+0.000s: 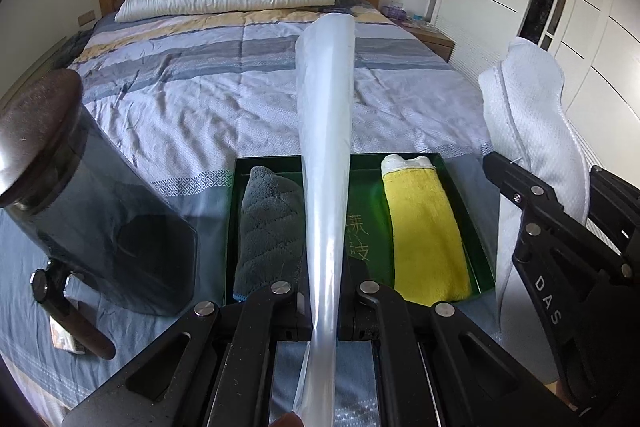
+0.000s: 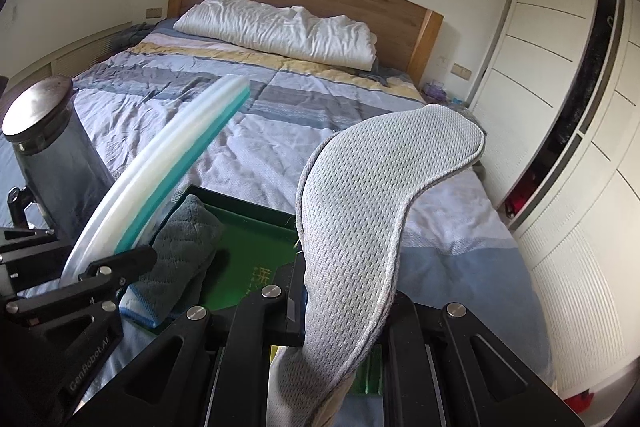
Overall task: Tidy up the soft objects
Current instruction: 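Lower the zip bag and eye mask into the green tray beside the towel and mitt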
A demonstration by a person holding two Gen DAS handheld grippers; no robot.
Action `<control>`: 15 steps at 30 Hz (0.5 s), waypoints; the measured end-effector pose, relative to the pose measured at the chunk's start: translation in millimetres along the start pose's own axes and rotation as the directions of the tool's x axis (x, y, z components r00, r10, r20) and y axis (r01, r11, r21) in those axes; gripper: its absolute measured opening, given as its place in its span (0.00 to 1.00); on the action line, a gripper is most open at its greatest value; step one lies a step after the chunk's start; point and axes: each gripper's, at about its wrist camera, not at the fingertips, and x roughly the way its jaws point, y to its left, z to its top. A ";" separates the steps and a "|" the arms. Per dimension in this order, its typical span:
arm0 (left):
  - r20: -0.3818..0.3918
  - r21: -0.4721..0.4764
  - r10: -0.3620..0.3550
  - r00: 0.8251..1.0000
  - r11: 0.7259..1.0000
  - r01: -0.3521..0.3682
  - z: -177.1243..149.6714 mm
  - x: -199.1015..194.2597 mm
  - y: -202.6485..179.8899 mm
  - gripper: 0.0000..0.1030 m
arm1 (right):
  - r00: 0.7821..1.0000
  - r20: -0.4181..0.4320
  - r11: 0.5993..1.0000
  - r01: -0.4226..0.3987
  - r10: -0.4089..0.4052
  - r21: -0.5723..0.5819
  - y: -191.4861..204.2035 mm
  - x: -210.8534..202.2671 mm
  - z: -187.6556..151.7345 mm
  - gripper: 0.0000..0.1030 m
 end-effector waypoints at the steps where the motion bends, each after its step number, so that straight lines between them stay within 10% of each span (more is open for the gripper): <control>1: -0.001 -0.004 0.005 1.000 1.000 -0.005 2.0 2.8 -0.2 0.03 | 1.000 -0.004 1.000 -0.008 0.008 0.006 -1.3 4.9 0.6 0.11; 15: -0.067 -0.062 -0.027 0.997 0.998 0.023 0.3 42.1 -1.6 0.03 | 0.992 -0.105 0.997 -0.068 0.072 0.036 -26.9 59.6 0.8 0.11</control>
